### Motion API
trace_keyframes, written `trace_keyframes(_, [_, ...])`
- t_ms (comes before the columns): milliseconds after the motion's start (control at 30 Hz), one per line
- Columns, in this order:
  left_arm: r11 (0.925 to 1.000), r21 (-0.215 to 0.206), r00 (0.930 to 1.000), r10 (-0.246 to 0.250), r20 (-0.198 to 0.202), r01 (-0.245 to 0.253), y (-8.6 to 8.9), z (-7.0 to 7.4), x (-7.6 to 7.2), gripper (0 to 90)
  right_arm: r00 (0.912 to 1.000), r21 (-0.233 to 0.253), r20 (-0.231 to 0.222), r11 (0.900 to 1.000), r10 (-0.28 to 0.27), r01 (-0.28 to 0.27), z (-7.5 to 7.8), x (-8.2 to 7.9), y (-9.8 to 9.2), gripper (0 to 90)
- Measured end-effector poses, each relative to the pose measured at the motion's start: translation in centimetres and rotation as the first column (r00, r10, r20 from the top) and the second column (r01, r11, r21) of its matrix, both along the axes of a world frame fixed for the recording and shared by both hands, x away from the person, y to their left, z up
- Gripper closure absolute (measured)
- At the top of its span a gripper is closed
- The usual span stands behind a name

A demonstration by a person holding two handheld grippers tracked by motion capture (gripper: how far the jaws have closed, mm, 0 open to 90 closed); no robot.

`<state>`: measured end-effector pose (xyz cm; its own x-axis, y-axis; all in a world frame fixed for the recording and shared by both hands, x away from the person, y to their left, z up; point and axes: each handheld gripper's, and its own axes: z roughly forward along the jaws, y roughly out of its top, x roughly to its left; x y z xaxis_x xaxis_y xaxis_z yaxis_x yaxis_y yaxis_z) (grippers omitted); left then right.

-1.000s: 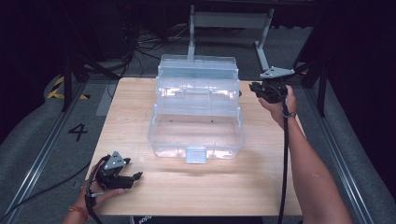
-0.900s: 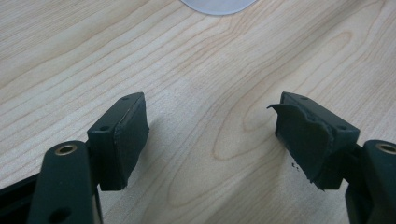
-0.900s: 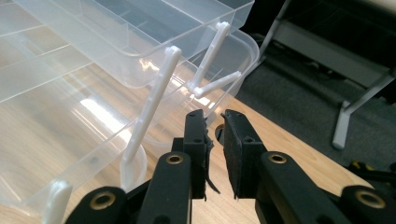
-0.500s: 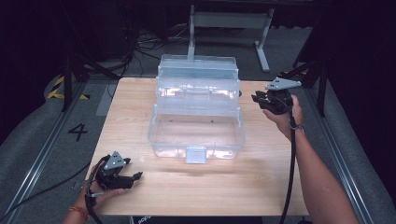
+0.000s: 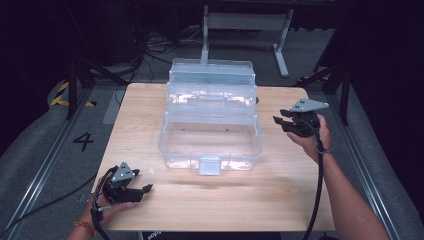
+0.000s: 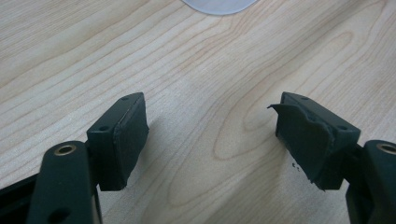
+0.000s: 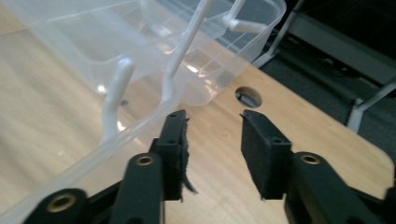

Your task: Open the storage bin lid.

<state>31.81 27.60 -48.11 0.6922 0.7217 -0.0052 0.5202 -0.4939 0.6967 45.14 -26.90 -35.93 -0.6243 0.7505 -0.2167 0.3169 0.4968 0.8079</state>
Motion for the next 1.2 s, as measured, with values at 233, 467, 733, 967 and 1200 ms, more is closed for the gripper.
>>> trace_keyframes(233, [1.0,0.0,1.0,0.001,-0.002,-0.001,0.0,0.0,0.0,25.6,1.0,-0.016,-0.007,1.0,0.001,-0.001,-1.3,-1.7,-0.4,49.5])
trace_keyframes(467, [1.0,0.0,1.0,0.001,-0.001,-0.001,0.0,0.0,0.0,25.6,0.9995,-0.033,-0.032,0.999,-0.003,0.002,-2.6,-2.8,-1.1,43.5])
trace_keyframes(733, [1.0,-0.002,1.0,0.006,-0.002,-0.006,0.0,0.0,0.0,25.3,0.9983,-0.04,-0.058,0.999,-0.01,0.008,-4.3,-4.3,-2.1,40.4])
trace_keyframes(967, [1.0,-0.001,1.0,0.004,-0.002,-0.004,0.0,0.0,0.0,25.2,0.9977,-0.039,-0.067,0.999,-0.01,0.008,-5.1,-5.2,-2.7,39.6])
trace_keyframes(1200, [1.0,-0.002,1.0,0.007,-0.002,-0.007,0.0,0.0,0.0,25.2,0.9972,-0.047,-0.074,0.999,-0.009,0.006,-6.3,-6.6,-3.7,38.0])
